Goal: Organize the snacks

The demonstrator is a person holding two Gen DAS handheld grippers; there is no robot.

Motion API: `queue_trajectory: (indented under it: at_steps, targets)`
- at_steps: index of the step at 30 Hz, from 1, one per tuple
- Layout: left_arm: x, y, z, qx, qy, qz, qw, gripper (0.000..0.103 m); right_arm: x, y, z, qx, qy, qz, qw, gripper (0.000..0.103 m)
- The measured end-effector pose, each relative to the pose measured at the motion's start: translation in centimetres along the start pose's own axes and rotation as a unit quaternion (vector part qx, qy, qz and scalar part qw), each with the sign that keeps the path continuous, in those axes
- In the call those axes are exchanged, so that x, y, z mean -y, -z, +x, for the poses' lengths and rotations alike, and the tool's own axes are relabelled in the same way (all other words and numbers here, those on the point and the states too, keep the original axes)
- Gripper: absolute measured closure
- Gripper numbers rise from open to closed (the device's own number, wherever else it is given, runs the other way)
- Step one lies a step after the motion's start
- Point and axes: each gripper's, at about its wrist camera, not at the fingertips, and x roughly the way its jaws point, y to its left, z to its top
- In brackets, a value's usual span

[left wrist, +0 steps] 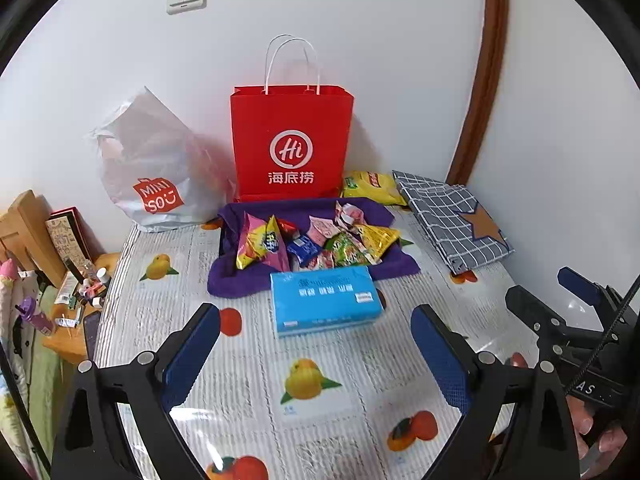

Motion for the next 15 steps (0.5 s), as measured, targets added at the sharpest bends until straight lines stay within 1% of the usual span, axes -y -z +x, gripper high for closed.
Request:
queue_trajectory:
  at_steps: [3,8,15]
  targets:
    - [0.9,0.9,-0.7,0.004,-0.005,0.005,1.0,0.007,0.3,0.9,-0.5,-0.007,0.004,0.005,1.0,0.0]
    - [1.7,1.7,-1.3,0.006,-0.007,0.012,0.9999,0.007,0.6,2.0,-1.8,0.0,0.001,0.006,1.0,0.0]
    - [1.4,2.0,-2.1,0.014,-0.017,0.008,0.9997,0.007,0.4,2.2,-2.4,0.008,-0.002,0.008,1.0,0.0]
